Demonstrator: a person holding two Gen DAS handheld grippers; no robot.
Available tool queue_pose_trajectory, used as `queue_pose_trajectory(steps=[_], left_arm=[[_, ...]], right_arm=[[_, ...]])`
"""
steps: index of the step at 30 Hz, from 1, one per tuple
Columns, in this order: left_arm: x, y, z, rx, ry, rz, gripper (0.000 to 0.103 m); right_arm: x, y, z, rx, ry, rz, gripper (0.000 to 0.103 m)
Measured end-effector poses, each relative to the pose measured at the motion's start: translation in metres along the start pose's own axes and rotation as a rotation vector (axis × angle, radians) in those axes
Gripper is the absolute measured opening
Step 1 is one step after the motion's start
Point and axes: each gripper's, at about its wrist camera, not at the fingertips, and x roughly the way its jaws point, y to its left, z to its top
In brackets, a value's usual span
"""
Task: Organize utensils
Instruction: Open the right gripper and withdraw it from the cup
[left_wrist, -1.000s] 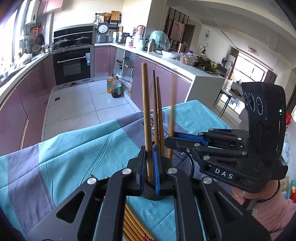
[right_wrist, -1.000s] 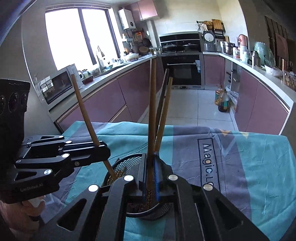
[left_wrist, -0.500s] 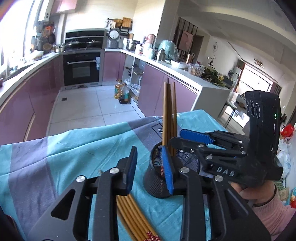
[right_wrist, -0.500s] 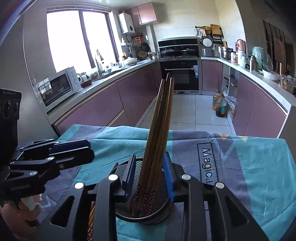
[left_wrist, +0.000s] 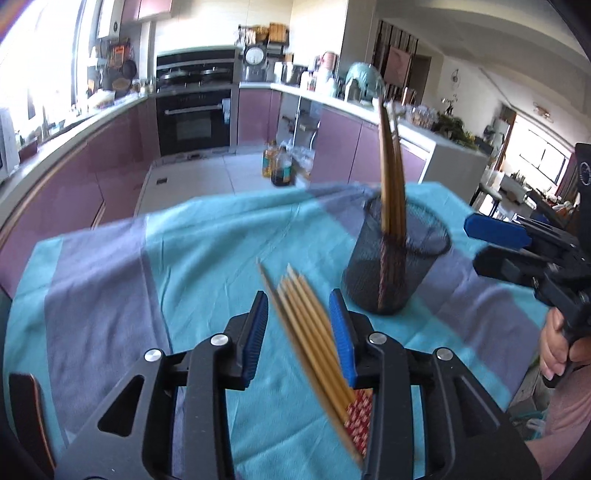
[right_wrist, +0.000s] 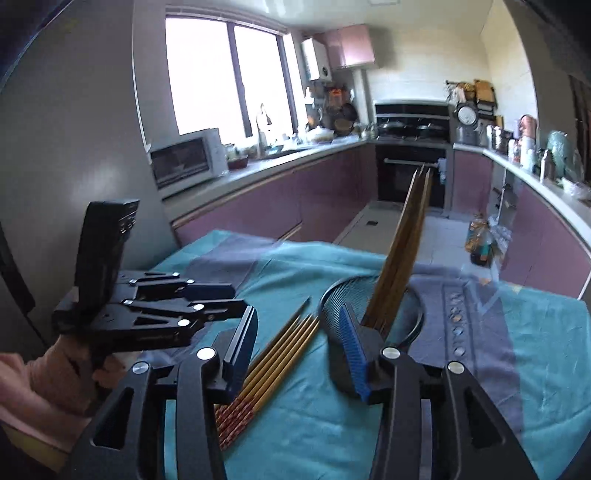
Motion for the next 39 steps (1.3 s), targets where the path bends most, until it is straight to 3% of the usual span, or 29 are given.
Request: queue_pose_trajectory(steps=[5,12,19,32,39], left_arm=[[0.017,0.009,-0.026,-0.025,0.071,0.007,0.034],[0.035,0.005,-0.042,-0.035,0.122,0.008,0.034],[0.044,0.0,-0.041,-0.033,0.139,0.015,0.036],[0.057,-0.003,-0.04,-0.03,0.165,0.028,0.036],[0.055,0.0,-0.041,-0.04,0.169,0.019,0.029]], right_arm=[[0.031,0.007,-0.026,0.047,0.113,0.031,0.044],[0.062,0.013,-0.047,0.081,0.2,0.025,0.044],[0.069,0.017,-0.055,0.066,0.208,-0.039,0.044],[0.088,0.025,-0.055,0.056,0.234,-0.07,0.043],[0.093,0.027,-0.055,0.051,0.248,-0.087,0.042]])
